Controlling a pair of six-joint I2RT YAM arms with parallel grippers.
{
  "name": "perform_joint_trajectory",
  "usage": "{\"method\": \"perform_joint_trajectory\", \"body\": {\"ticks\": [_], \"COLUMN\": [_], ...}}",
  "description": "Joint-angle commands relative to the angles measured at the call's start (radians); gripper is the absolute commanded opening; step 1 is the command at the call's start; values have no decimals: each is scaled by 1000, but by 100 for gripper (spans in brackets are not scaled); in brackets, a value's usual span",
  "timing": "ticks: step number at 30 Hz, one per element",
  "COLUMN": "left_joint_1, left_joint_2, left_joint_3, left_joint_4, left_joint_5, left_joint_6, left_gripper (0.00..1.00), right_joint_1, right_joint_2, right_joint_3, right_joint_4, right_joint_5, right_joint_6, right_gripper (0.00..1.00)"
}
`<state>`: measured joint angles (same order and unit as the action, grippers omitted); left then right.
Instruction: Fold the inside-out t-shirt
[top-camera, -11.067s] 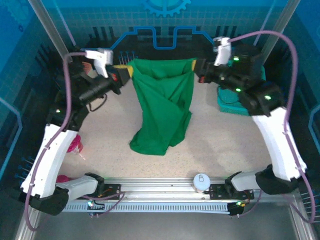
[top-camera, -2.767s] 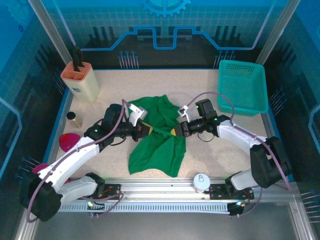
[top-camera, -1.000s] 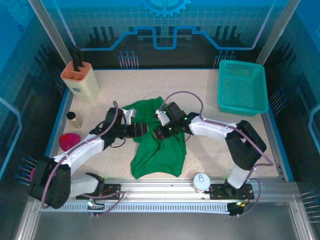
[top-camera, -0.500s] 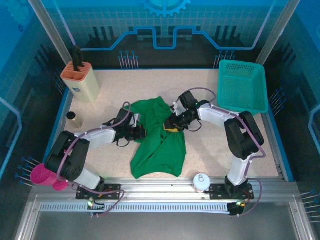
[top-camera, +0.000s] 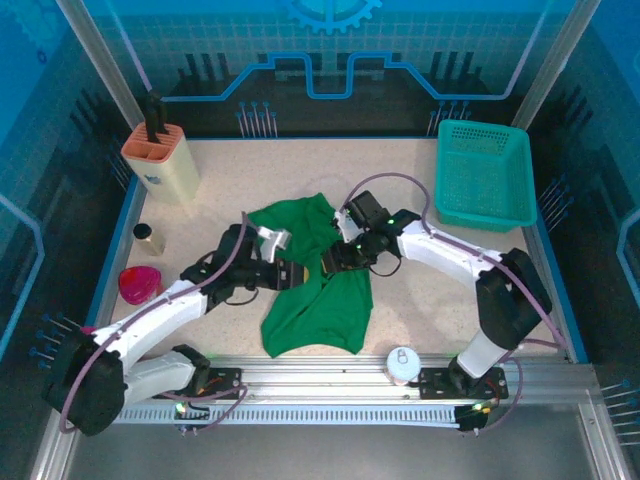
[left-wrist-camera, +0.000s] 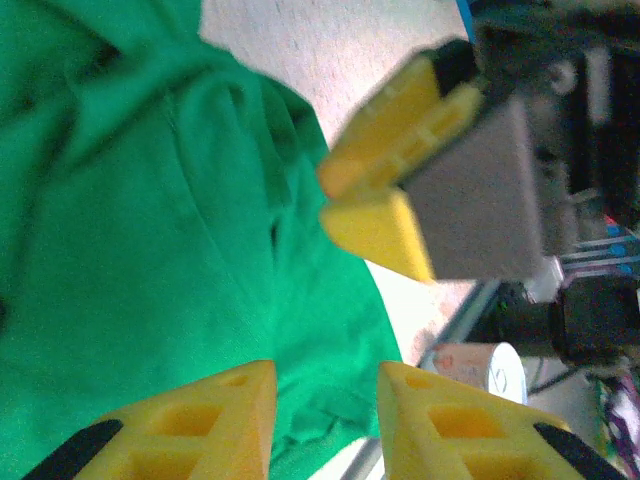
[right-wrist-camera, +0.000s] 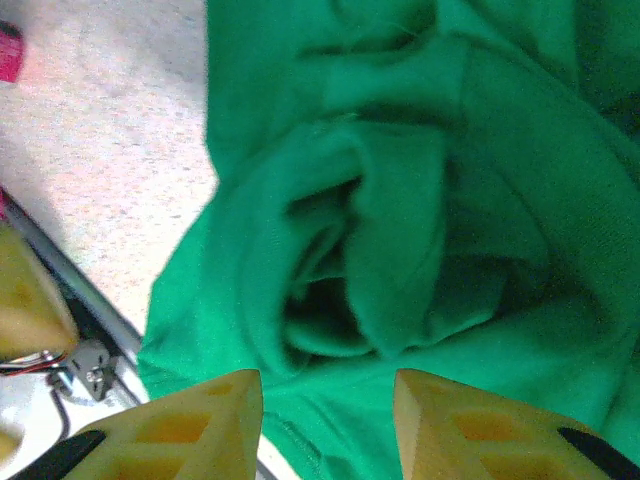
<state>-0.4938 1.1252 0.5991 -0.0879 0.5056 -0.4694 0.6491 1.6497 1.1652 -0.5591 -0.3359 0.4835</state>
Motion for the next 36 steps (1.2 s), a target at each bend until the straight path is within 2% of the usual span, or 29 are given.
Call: {"method": "perform_joint_trajectory", "body": {"ticks": [1,3,4,6,8,10,12,15,17,19,21,23,25,27,31,33,36], "left_joint_1": [-23,-34,-35,-35,-34,-30,-3,38,47,53,60,61,61,61,58,47,-35], "left_joint_2": [58,89,104,131,163,199,233,254,249,248,253,257,247,213,63,-31,-148], "left_joint_3": [-36,-51,-53,-50,-50,-69,-101,-138,-130,-111,-87,-73,-68,-65,-78,-70,-49], "left_joint_4": [107,145,146,113,57,3,18,84,59,19,-18,-19,-12,-17,-22,-46,-78], "left_joint_5": [29,-4,-29,-94,-175,-285,-295,-235,-276,-315,-321,-309,-295,-276,-178,-151,-235], "left_joint_6": [-71,-84,-85,-81,-69,-71,-79,-77,-52,-16,14,39,50,52,82,116,152], "left_gripper": [33,32,31,28,23,11,1,0,0,0,0,0,0,10,23,26,32], "right_joint_1": [8,9,8,9,9,10,9,-6,-25,-27,-69,-122,-159,-165,-91,-63,-62], "right_joint_2": [44,46,45,40,17,-19,-62,-91,-90,-99,-79,-18,40,68,5,-47,-118], "right_joint_3": [-4,-8,-9,-4,-10,-19,-19,-15,-43,-69,-33,28,54,65,52,37,-10], "right_joint_4": [26,59,76,97,121,110,77,32,97,184,83,-69,-121,-140,-95,-102,-95], "right_joint_5": [43,52,44,23,-17,-39,-95,-374,-670,-769,-642,-426,-225,-73,-25,-8,27], "right_joint_6": [19,15,17,30,30,27,24,59,159,203,148,68,40,49,-31,-89,-128], "right_gripper": [40,40,36,17,6,0,0,0,0,0,7,12,15,15,36,39,40]}}
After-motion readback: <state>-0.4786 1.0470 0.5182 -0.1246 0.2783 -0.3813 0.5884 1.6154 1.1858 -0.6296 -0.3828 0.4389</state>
